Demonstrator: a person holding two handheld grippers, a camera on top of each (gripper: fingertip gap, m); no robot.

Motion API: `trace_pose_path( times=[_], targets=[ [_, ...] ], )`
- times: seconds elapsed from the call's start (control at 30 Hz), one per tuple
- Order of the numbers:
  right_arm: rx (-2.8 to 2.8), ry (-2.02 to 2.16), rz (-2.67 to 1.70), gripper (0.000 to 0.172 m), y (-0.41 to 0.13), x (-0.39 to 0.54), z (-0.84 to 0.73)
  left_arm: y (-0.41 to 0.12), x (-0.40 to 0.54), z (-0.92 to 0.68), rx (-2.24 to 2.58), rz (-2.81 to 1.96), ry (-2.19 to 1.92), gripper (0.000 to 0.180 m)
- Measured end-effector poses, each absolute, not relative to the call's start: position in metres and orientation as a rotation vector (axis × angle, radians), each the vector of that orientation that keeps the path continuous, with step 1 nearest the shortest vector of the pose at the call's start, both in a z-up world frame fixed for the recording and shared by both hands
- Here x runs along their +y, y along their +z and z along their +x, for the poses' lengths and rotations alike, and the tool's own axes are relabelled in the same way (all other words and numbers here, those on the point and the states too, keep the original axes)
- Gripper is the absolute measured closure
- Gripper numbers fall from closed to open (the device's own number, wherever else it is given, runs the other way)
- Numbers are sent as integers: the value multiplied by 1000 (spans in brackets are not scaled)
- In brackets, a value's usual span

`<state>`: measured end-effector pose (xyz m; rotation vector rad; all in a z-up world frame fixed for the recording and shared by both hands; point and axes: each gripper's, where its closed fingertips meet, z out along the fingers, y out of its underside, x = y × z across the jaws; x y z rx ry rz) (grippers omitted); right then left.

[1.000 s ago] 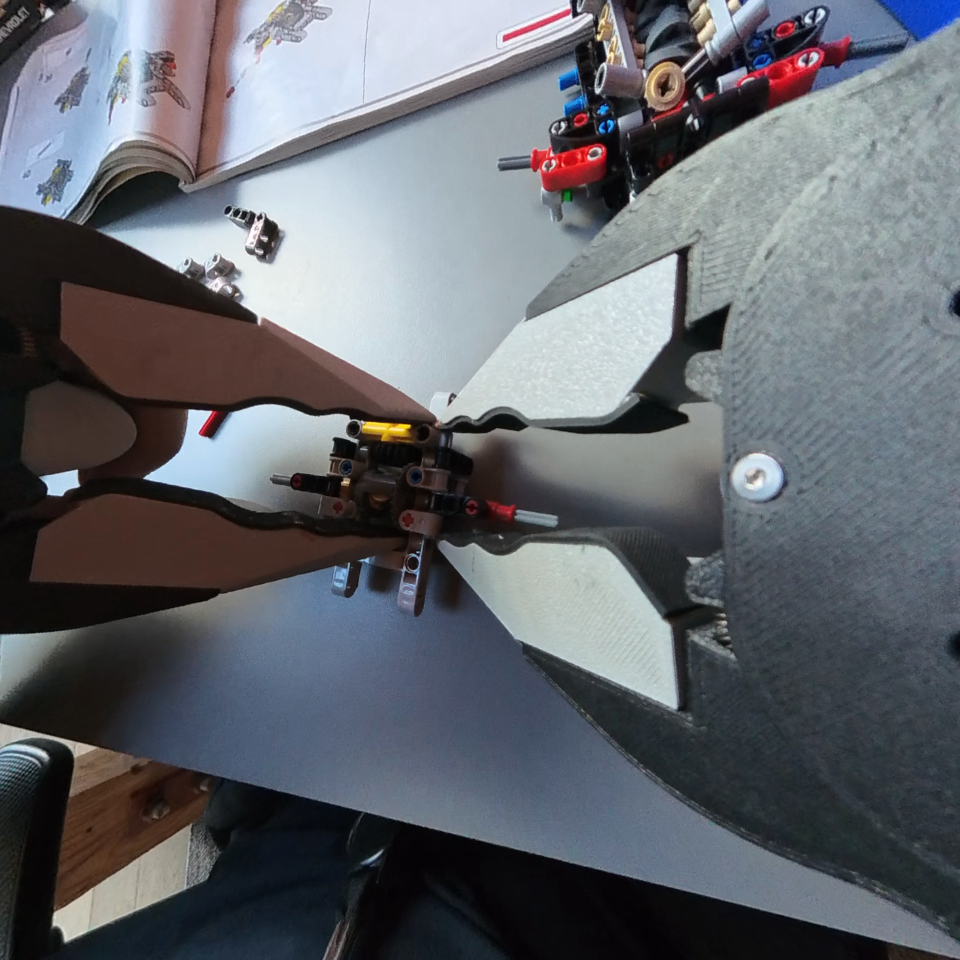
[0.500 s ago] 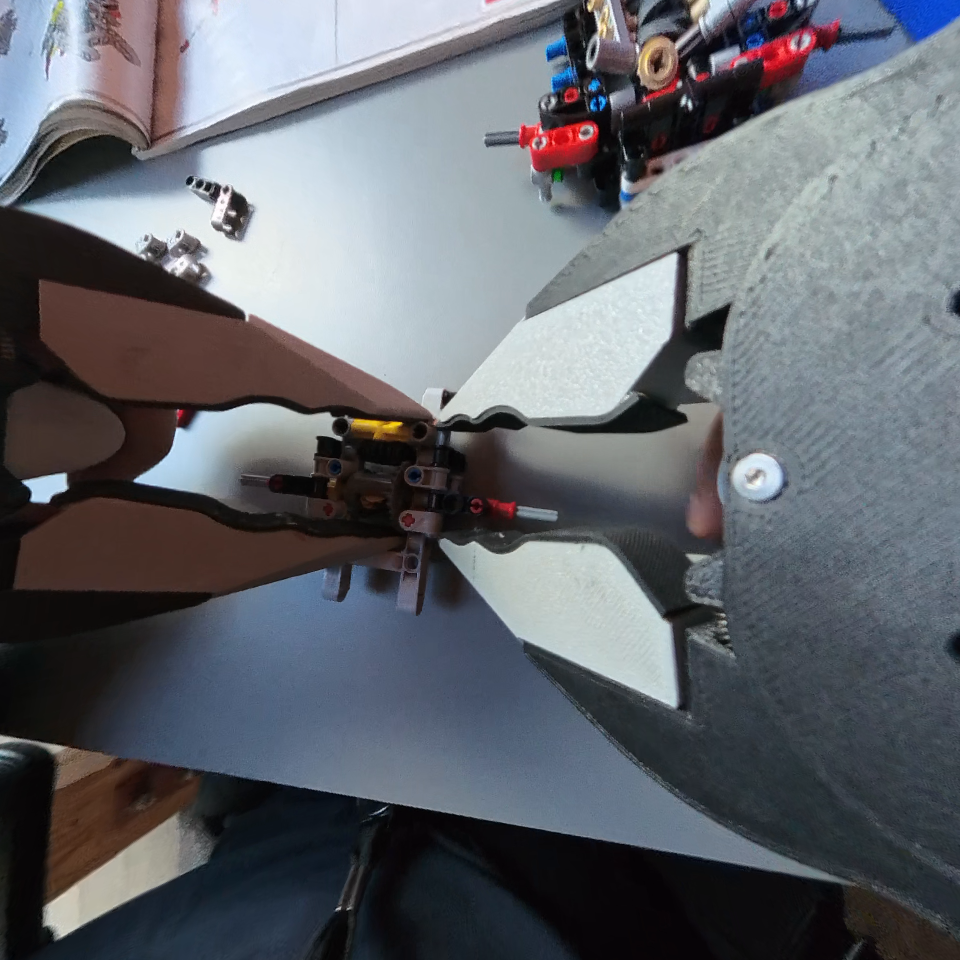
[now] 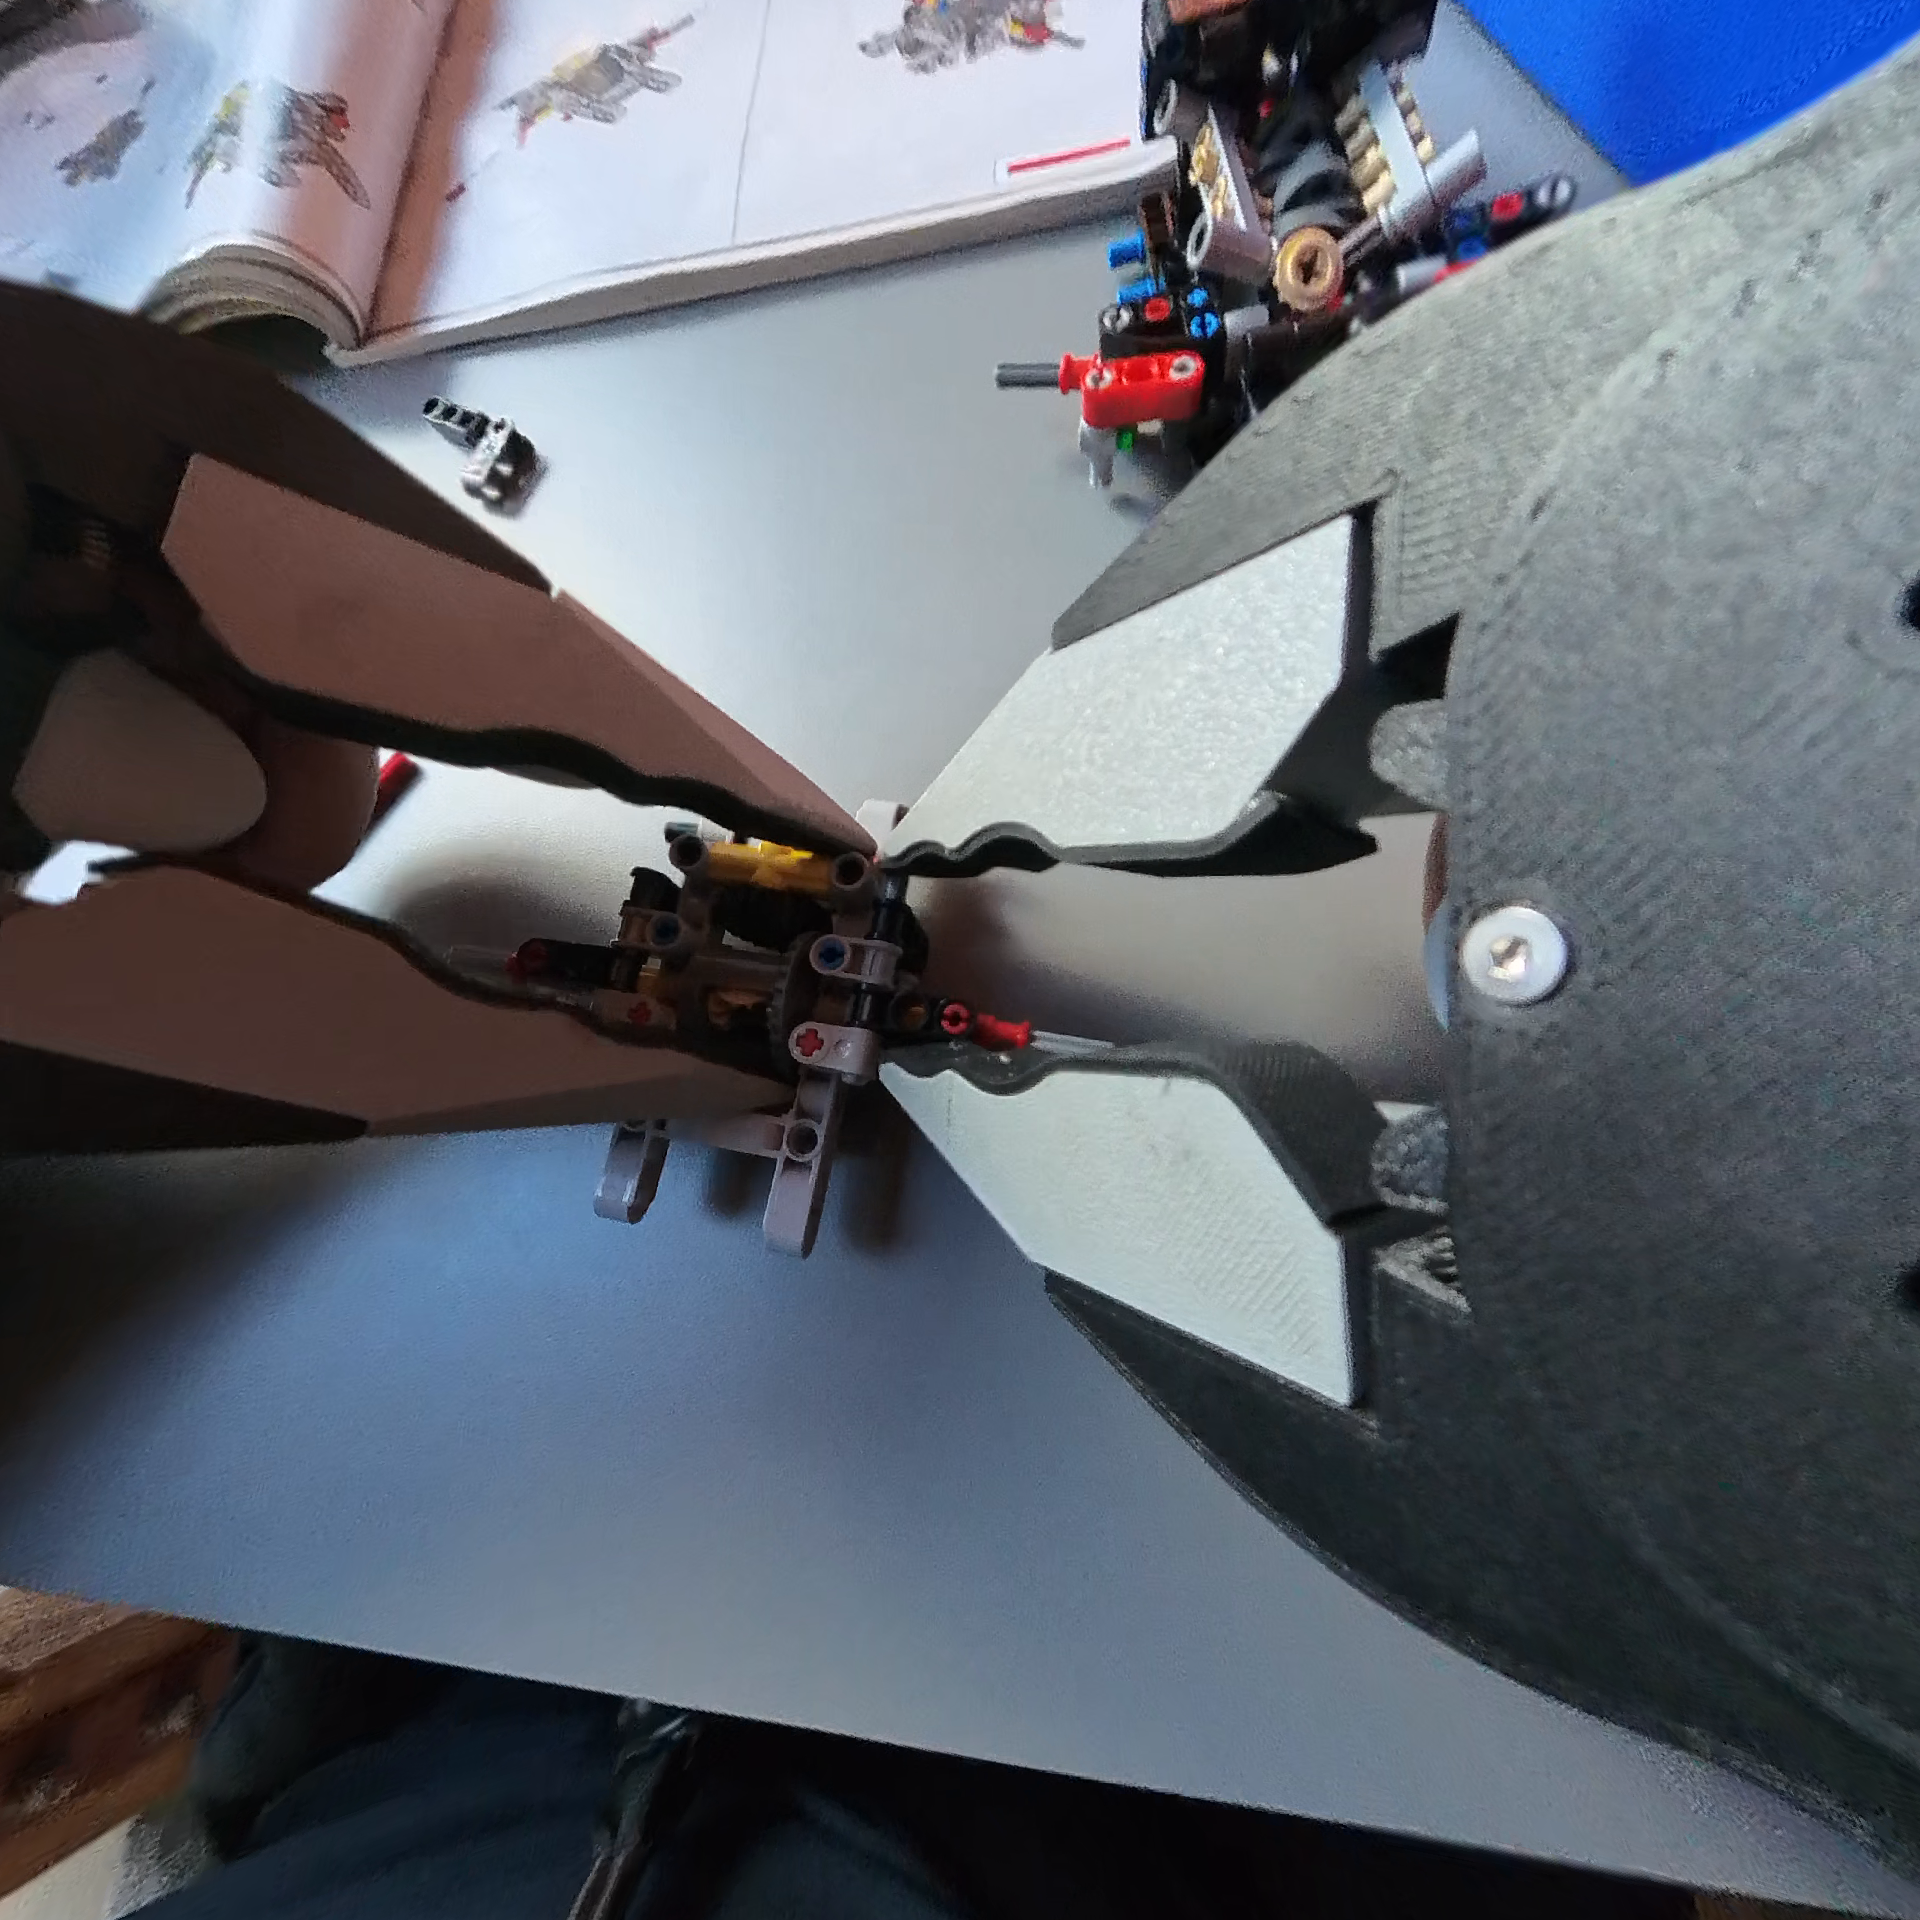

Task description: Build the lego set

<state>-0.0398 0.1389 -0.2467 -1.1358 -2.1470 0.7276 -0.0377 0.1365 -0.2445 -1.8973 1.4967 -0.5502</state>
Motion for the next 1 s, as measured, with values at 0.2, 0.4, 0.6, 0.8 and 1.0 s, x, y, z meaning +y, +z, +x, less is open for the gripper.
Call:
trace_pose_path(
  times=[0.2, 0.4, 0.6, 0.8, 1.0],
  targets=[
    [-2149, 765, -1105, 143, -247, 135, -37, -245, 132, -34, 1485, -1890, -605, 140],
    [-2138, 781, -1066, 143, -247, 135, -38, -245, 132, -34, 1456, -1875, -603, 140],
    [-2144, 780, -1041, 144, -246, 135, -38, -244, 133, -34, 1408, -1891, -591, 140],
    [-2170, 779, -1003, 146, -247, 135, -38, -245, 133, -35, 1413, -1891, -610, 140],
    [-2192, 745, -950, 145, -247, 134, -38, -245, 133, -35, 1432, -1880, -612, 140]
  ],
)
